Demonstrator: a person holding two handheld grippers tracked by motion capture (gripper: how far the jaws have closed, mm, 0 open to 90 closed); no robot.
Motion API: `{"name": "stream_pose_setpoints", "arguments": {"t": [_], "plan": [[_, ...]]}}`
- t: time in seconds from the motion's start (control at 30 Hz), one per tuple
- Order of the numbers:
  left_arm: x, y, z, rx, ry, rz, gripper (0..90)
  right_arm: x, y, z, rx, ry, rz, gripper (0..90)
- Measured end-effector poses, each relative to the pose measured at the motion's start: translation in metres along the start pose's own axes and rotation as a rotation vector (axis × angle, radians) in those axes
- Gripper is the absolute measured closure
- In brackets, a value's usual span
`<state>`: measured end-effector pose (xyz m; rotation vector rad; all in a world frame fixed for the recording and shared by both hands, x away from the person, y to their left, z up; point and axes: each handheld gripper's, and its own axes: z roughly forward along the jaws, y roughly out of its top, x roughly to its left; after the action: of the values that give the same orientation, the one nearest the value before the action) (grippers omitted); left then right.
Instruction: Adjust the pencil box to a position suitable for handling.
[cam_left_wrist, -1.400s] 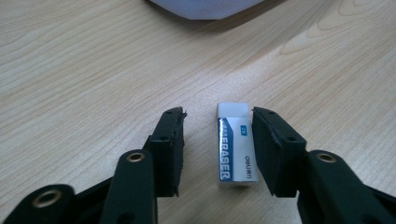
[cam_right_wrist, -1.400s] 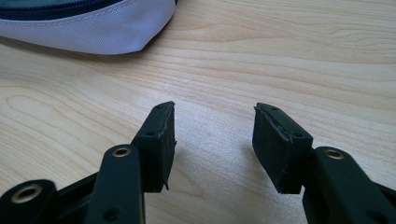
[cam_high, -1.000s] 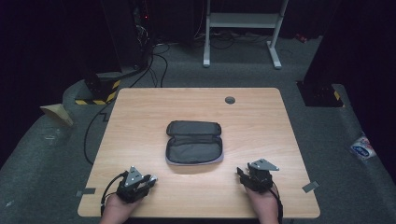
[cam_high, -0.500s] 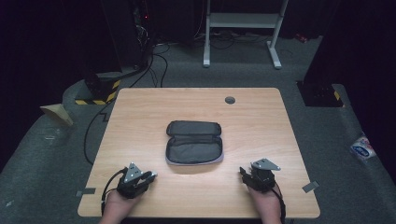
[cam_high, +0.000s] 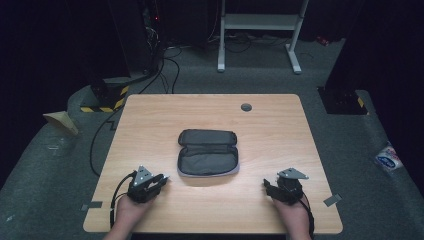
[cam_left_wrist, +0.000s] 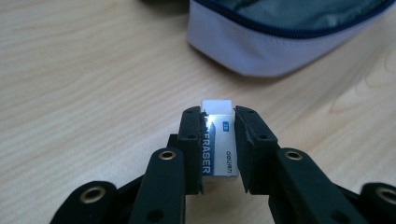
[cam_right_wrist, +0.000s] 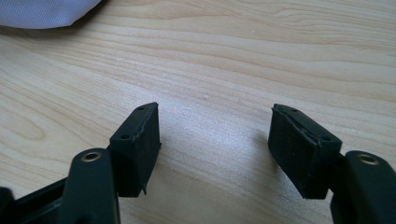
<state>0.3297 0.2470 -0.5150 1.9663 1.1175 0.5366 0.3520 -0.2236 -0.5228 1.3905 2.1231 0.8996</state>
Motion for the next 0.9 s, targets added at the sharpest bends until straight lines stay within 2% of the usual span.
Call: {"name": "stream_pose_setpoints", "arguments": {"t": [0.27,0.33,0.4,0.5,0.63,0.83,0.9], "plan": [[0.003,0.021,0.003,-0.041,0.019,-0.044,72.9,0.0,-0.001,0.0,-0.003,0.001,-0.002,32.1],[0.0,0.023,0.002,-0.05,0.016,-0.038,72.9,0.0,-0.001,0.0,-0.003,-0.001,-0.001,32.1],[-0.003,0.026,-0.001,-0.043,0.018,-0.015,72.9,0.001,-0.001,-0.001,-0.003,-0.004,0.006,32.2],[-0.005,0.028,-0.008,-0.044,-0.017,-0.006,73.1,0.001,-0.001,-0.001,-0.002,-0.004,0.008,32.2],[-0.011,0.03,-0.016,-0.054,-0.038,0.001,73.1,0.001,-0.001,-0.001,-0.002,-0.005,0.01,32.3],[-0.015,0.035,-0.016,-0.066,-0.051,0.021,73.1,0.001,-0.001,-0.001,-0.002,-0.007,0.011,32.3],[-0.016,0.035,-0.016,-0.071,-0.064,0.014,73.0,0.002,-0.001,-0.001,-0.001,-0.007,0.011,32.3]]}}
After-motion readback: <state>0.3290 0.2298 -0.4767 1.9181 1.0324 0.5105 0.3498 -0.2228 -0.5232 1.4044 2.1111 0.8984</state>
